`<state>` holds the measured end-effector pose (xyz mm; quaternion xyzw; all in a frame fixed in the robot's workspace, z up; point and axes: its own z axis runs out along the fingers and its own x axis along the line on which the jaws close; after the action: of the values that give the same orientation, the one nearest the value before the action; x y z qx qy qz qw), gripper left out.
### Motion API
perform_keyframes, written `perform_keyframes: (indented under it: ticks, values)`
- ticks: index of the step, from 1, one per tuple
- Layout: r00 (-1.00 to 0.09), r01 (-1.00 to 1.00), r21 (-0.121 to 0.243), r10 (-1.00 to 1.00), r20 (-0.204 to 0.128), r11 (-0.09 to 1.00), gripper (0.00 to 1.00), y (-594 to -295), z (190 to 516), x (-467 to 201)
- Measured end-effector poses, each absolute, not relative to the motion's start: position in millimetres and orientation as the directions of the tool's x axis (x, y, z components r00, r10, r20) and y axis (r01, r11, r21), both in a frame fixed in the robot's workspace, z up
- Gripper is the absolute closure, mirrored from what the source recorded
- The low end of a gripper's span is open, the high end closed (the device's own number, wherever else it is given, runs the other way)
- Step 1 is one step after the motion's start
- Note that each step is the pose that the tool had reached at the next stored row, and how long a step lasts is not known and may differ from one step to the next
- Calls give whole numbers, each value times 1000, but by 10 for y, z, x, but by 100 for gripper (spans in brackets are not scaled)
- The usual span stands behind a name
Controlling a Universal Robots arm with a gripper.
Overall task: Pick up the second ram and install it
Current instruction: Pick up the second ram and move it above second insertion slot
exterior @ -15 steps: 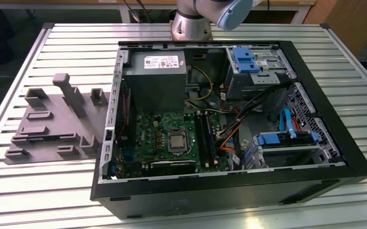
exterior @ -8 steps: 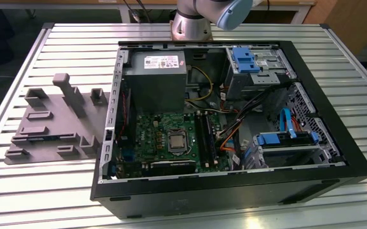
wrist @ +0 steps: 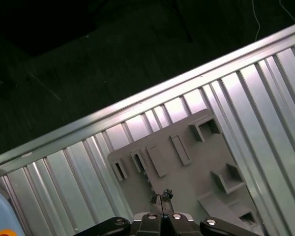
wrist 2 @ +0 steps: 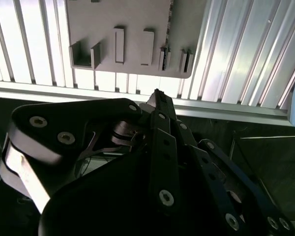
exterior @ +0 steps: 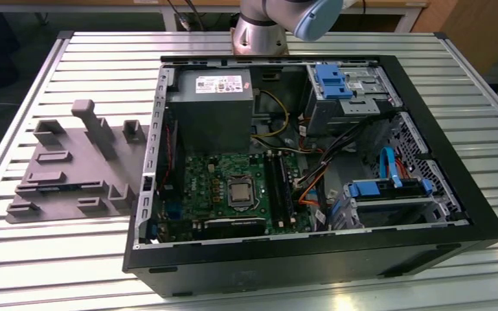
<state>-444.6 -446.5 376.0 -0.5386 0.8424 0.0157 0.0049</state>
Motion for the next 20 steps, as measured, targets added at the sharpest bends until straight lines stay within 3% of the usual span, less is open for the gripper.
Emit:
perform_keyframes:
  ticks: [20]
  values:
    - [-289, -957, 21, -957, -25, 288, 89, -4457, 3751, -4446]
